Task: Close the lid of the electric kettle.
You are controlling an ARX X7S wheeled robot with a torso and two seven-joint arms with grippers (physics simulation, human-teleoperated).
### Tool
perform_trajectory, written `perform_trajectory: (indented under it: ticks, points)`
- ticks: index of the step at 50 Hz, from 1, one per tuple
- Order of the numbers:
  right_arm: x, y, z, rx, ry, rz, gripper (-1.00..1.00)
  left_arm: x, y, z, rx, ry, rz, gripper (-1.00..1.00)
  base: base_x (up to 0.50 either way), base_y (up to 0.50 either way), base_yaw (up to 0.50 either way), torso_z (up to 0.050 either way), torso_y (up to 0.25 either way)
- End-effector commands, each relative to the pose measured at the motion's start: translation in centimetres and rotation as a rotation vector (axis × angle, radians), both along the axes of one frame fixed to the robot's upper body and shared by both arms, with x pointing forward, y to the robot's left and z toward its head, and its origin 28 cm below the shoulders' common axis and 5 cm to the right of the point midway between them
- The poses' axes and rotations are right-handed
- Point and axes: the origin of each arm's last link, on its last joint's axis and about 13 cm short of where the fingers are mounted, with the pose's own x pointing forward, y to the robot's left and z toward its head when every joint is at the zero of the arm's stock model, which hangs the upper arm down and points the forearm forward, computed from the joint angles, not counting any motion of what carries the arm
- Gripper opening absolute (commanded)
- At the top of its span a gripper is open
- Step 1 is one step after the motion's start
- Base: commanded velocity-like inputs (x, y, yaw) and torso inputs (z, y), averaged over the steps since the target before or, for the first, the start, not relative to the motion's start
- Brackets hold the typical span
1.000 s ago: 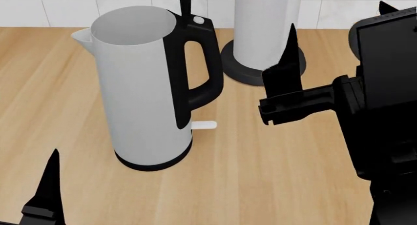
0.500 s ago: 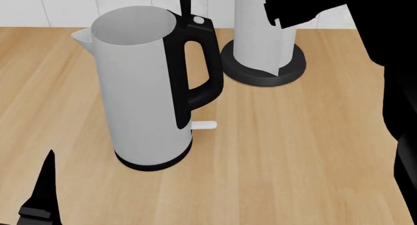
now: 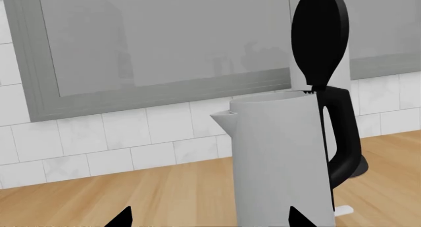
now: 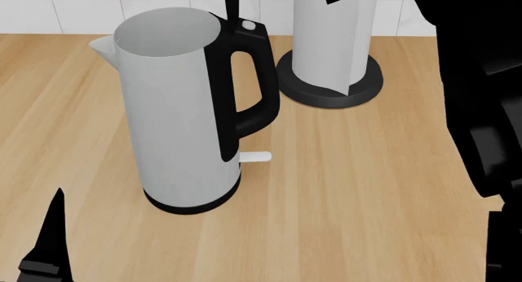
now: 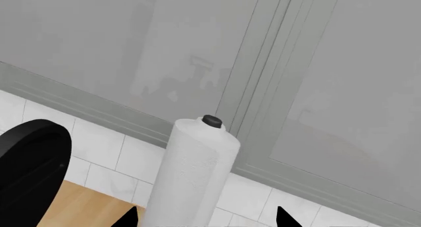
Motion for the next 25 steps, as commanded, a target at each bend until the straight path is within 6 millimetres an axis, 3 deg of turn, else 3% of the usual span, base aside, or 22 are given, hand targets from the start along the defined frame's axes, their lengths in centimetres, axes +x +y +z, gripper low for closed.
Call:
perform_trajectory:
  ticks: [1,25]
  points:
    - [2.0,1.1,-0.5,-0.006,0.040,0.014,1.00,-0.1,0.0,-0.2,-0.005,0.003,-0.003,1.00,0.00,0.00,0.00,0.000,0.000]
    - [3.9,3.8,-1.3,-0.029,0.095,0.064,1.00,-0.2,0.4,-0.7,-0.018,0.007,0.009,1.00,0.00,0.00,0.00,0.000,0.000]
